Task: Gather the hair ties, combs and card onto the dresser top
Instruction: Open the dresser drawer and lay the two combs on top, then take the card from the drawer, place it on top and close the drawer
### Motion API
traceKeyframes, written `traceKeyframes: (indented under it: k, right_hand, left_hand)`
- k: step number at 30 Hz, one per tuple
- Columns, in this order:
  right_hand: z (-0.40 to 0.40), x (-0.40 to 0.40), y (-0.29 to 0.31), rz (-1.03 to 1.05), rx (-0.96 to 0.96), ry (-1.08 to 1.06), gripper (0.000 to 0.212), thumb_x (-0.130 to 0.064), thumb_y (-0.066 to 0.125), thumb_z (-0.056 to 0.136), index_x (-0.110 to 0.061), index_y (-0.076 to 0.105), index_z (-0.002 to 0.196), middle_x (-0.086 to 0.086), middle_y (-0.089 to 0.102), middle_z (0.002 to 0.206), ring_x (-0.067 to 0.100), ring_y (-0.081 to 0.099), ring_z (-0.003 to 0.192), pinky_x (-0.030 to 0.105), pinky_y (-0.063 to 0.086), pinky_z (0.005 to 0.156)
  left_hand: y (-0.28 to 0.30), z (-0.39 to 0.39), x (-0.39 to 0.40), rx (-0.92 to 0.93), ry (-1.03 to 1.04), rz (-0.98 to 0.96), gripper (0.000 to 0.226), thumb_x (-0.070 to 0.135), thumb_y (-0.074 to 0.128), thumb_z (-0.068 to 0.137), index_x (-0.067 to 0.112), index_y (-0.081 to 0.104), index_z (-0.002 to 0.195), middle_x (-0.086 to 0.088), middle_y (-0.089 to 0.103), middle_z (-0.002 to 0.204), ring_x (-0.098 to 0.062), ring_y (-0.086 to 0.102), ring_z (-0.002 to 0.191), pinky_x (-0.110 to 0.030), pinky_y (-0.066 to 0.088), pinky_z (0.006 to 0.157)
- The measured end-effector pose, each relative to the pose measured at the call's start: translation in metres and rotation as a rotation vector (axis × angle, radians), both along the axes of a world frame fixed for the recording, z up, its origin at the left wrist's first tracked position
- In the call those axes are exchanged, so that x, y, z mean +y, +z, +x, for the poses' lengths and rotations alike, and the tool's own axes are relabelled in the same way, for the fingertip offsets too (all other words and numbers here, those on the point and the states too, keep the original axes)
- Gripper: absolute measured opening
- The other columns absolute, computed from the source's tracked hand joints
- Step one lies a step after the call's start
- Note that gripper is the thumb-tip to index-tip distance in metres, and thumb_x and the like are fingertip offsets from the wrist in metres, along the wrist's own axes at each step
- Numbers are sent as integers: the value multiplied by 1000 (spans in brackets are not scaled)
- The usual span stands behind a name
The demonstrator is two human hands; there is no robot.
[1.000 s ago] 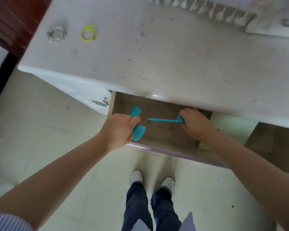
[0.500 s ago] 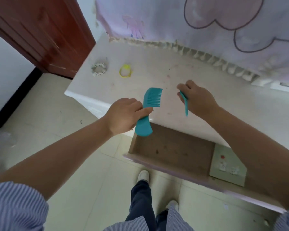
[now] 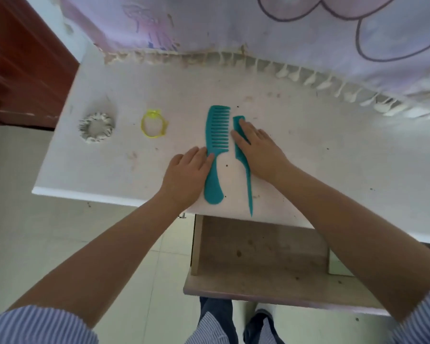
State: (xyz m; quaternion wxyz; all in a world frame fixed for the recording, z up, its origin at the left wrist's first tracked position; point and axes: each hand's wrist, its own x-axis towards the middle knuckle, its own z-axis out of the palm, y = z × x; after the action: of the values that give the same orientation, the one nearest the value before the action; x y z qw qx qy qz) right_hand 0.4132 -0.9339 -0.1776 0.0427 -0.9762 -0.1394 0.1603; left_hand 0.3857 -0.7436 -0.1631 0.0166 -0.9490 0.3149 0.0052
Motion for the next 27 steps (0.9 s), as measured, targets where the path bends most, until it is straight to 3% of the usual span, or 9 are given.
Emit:
traceKeyframes:
  k: [7,9,11,13,14,17,20,24,27]
  right_hand:
    - [-40,-19,10,339,-23,-354,64,9,35,89,-9,14,146,15,5,158,28,16,143,34,18,117]
    - [-77,-41,17,451,-190,-455,53,13,39,84,2,36,137,25,32,147,32,38,133,38,34,110]
    - [-131,-71,20,506,-337,-440,36,9,45,80,11,57,113,32,62,109,27,59,101,33,49,86]
    - [-190,-104,16,481,-264,-404,30,-1,44,80,12,63,99,28,67,82,18,54,76,28,45,66]
    - [-215,-122,8,430,-152,-399,30,-3,45,80,10,64,99,27,68,81,21,57,76,32,46,66]
    - [-257,-180,-22,158,283,-543,38,-4,55,85,3,52,122,25,61,117,37,57,109,40,46,91]
    - [-262,-224,-48,51,465,-891,50,-12,56,87,2,39,131,24,50,132,38,48,121,39,42,98]
    - [-252,-236,-71,435,486,-1259,40,-14,56,88,0,50,125,20,56,131,35,53,118,37,46,98]
    - [-253,-236,-78,506,477,-1371,37,-10,59,86,2,53,120,22,58,128,36,55,116,36,47,92]
  left_hand:
    - [16,-26,-24,138,254,-140,47,-9,60,81,-12,49,126,-35,53,129,-48,53,117,-55,48,93]
    - [19,-50,-45,101,174,-312,43,-13,60,72,-16,57,114,-37,63,112,-47,61,101,-50,54,83]
    - [15,-88,-74,59,7,-485,34,-5,50,72,-12,66,102,-31,70,94,-37,61,88,-39,53,74]
    - [4,-127,-110,163,-175,-530,38,5,41,73,-6,71,93,-24,72,83,-32,64,76,-32,55,64]
    - [-2,-145,-130,295,-203,-486,38,6,40,74,-4,71,95,-23,72,86,-31,67,77,-30,58,63]
    - [-36,-182,-193,765,29,-218,33,7,41,93,-1,53,122,-20,58,123,-30,56,110,-33,48,89]
    - [-61,-197,-248,1089,267,-208,30,7,40,98,-4,51,122,-22,56,129,-33,54,115,-33,45,90]
    - [-83,-202,-296,1201,567,-375,33,9,41,97,-2,48,127,-21,52,134,-33,50,121,-32,45,96]
    - [-94,-201,-304,1181,772,-462,30,8,44,94,-1,56,120,-21,59,126,-35,56,114,-36,50,92]
